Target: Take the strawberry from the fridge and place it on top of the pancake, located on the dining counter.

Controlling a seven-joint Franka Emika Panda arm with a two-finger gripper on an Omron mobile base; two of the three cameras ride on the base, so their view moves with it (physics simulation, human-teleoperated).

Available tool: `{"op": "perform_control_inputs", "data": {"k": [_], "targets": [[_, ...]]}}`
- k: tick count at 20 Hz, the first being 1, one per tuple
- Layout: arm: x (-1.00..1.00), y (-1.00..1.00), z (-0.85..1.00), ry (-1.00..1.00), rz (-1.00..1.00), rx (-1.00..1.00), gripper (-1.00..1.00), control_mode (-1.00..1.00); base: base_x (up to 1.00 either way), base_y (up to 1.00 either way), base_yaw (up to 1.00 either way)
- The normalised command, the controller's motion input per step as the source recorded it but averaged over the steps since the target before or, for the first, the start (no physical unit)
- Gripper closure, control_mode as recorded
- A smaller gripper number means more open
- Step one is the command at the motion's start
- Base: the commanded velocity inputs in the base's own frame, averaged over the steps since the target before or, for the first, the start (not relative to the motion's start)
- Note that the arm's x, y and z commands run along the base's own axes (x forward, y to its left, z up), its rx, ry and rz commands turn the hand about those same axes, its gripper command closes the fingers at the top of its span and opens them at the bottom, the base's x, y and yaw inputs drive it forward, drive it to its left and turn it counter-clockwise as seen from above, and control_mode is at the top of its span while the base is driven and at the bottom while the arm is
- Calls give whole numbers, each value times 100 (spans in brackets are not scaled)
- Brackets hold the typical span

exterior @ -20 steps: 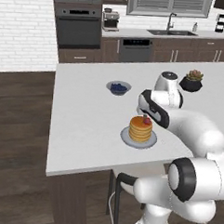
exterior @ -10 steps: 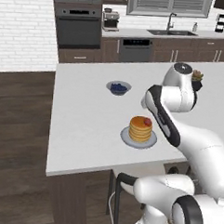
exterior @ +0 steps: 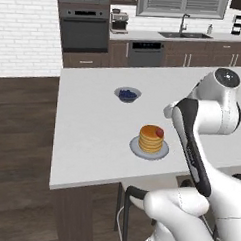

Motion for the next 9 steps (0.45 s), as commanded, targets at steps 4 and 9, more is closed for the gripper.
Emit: {"op": "perform_control_inputs", "data": {"k": [4, 9], "targets": [[-97, 1, 69, -1, 0, 0, -100, -100, 0, 0, 0], [-91, 14, 80, 0, 0, -2, -100, -100, 0, 0, 0]]}}
